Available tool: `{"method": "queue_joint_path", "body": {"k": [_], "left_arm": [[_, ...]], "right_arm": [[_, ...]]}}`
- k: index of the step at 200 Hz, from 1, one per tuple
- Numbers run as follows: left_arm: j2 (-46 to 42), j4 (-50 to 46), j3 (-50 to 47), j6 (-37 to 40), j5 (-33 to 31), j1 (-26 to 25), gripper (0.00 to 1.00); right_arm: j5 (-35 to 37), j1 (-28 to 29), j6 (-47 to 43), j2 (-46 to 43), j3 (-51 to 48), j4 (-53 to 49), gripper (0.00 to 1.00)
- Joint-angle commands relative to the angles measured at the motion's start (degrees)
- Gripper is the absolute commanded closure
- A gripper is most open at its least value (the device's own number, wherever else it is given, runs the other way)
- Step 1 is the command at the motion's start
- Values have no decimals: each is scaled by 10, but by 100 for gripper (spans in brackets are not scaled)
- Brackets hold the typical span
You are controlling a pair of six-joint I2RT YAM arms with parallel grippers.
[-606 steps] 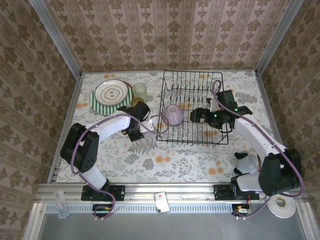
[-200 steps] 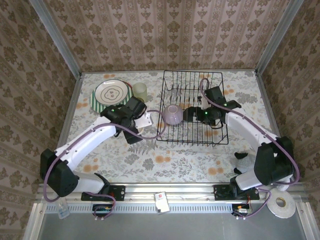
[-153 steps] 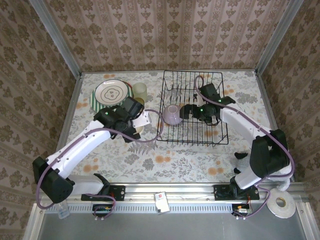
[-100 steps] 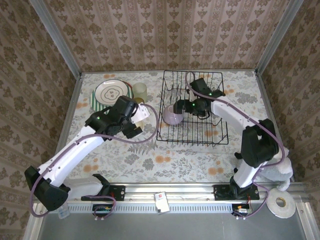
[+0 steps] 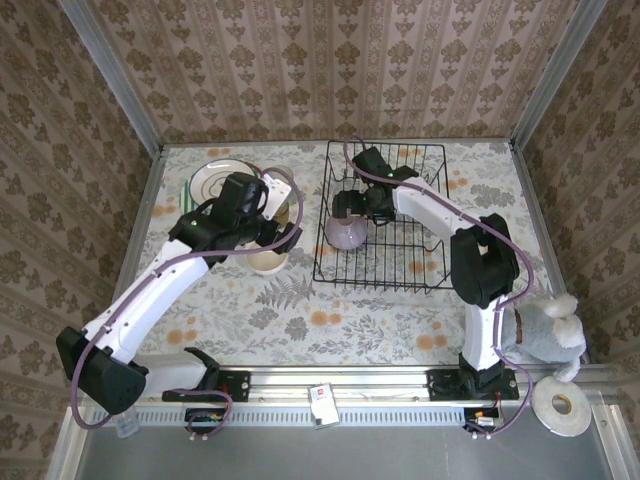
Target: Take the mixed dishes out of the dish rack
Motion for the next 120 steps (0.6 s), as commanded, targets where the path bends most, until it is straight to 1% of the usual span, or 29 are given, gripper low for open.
{"method": "queue_joint_path", "body": {"k": [1,44,76,105,120], "left_arm": [[5,31,10,-63,41,5,0],[2,72,-3,-112,79,14,0],[1,90,-11,-116,93,18,0],[9,93,-18,-119,95,19,0],[13,96,-20,-121,99,19,0]], "right_arm": [[30,11,6,24,32,-30,0],[48,28,3,48,45,-39,0],[71,30,-2,53,35,-47,0],[98,28,-8,40,9,-44,5],[98,20,-7,32,-5,-39,9]]}}
